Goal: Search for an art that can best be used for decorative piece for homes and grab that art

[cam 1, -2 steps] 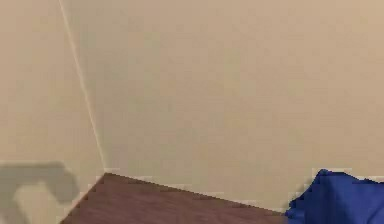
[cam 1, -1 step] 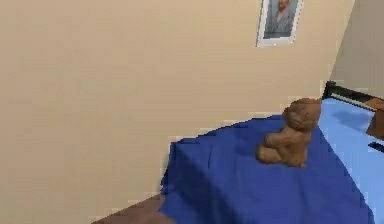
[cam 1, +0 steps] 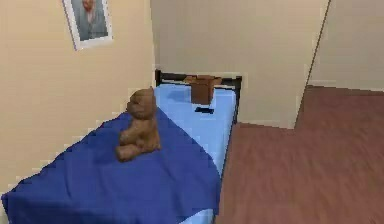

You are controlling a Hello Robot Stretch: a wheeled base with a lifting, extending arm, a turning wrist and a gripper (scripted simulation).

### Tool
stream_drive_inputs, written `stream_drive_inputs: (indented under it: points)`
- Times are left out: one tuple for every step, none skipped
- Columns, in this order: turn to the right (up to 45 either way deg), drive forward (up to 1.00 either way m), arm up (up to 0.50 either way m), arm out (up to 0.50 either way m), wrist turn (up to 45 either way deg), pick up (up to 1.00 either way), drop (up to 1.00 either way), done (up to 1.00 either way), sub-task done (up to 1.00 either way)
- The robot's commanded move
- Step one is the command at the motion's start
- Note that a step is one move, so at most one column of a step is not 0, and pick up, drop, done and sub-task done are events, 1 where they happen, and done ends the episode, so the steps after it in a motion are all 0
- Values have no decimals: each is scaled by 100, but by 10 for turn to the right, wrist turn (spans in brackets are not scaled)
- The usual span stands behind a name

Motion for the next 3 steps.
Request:
stream_drive_inputs:
  points:
    - [450, 0, 0, 0, 0, 0, 0, 0, 0]
    - [0, 40, 0, 0, 0, 0, 0, 0, 0]
    - [-180, 0, 0, 0, 0, 0, 0, 0, 0]
